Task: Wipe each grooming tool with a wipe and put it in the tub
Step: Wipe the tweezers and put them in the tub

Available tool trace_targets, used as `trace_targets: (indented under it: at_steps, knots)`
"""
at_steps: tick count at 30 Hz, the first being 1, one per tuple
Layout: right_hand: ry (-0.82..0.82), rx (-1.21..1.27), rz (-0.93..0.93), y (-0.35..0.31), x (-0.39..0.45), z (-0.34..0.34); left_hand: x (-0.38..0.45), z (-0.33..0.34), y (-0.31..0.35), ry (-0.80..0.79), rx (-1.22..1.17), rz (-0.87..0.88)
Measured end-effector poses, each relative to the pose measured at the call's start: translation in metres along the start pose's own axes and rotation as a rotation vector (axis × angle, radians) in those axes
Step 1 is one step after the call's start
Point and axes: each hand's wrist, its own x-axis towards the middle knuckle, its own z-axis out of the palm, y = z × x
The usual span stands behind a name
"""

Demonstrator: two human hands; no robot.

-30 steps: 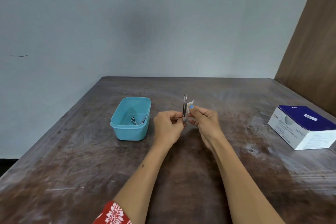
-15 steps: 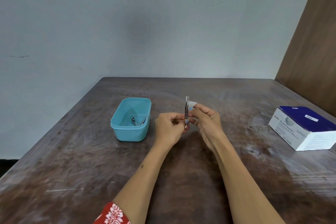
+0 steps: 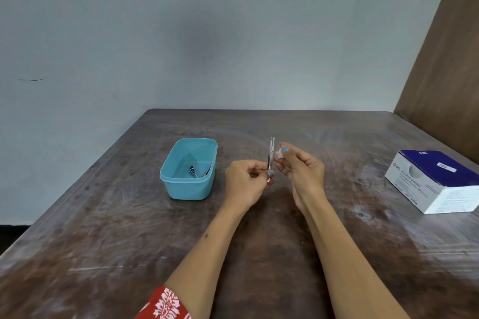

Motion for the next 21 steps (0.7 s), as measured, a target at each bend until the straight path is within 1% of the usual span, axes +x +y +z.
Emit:
trace_targets:
  at_steps: [6,11,15,21]
  knots:
    - [-0.043,0.036,0.051,-0.0016,-0.0013,-0.0002,0.0015,-0.0007,-0.0012,0.002,-0.013,-0.004]
    - [-0.042,-0.037,0.045,-0.0001,0.0000,-0.0012,0.0008,0.0001,-0.0006,-0.008,0.000,-0.010]
    - [-0.025,-0.003,0.047,-0.0008,0.0002,0.0000,0.0011,0.0000,-0.0008,-0.009,-0.009,-0.016]
    - [-0.047,-0.002,0.044,-0.0012,-0.0016,0.0000,0.0007,-0.0002,-0.0002,-0.006,-0.012,-0.019]
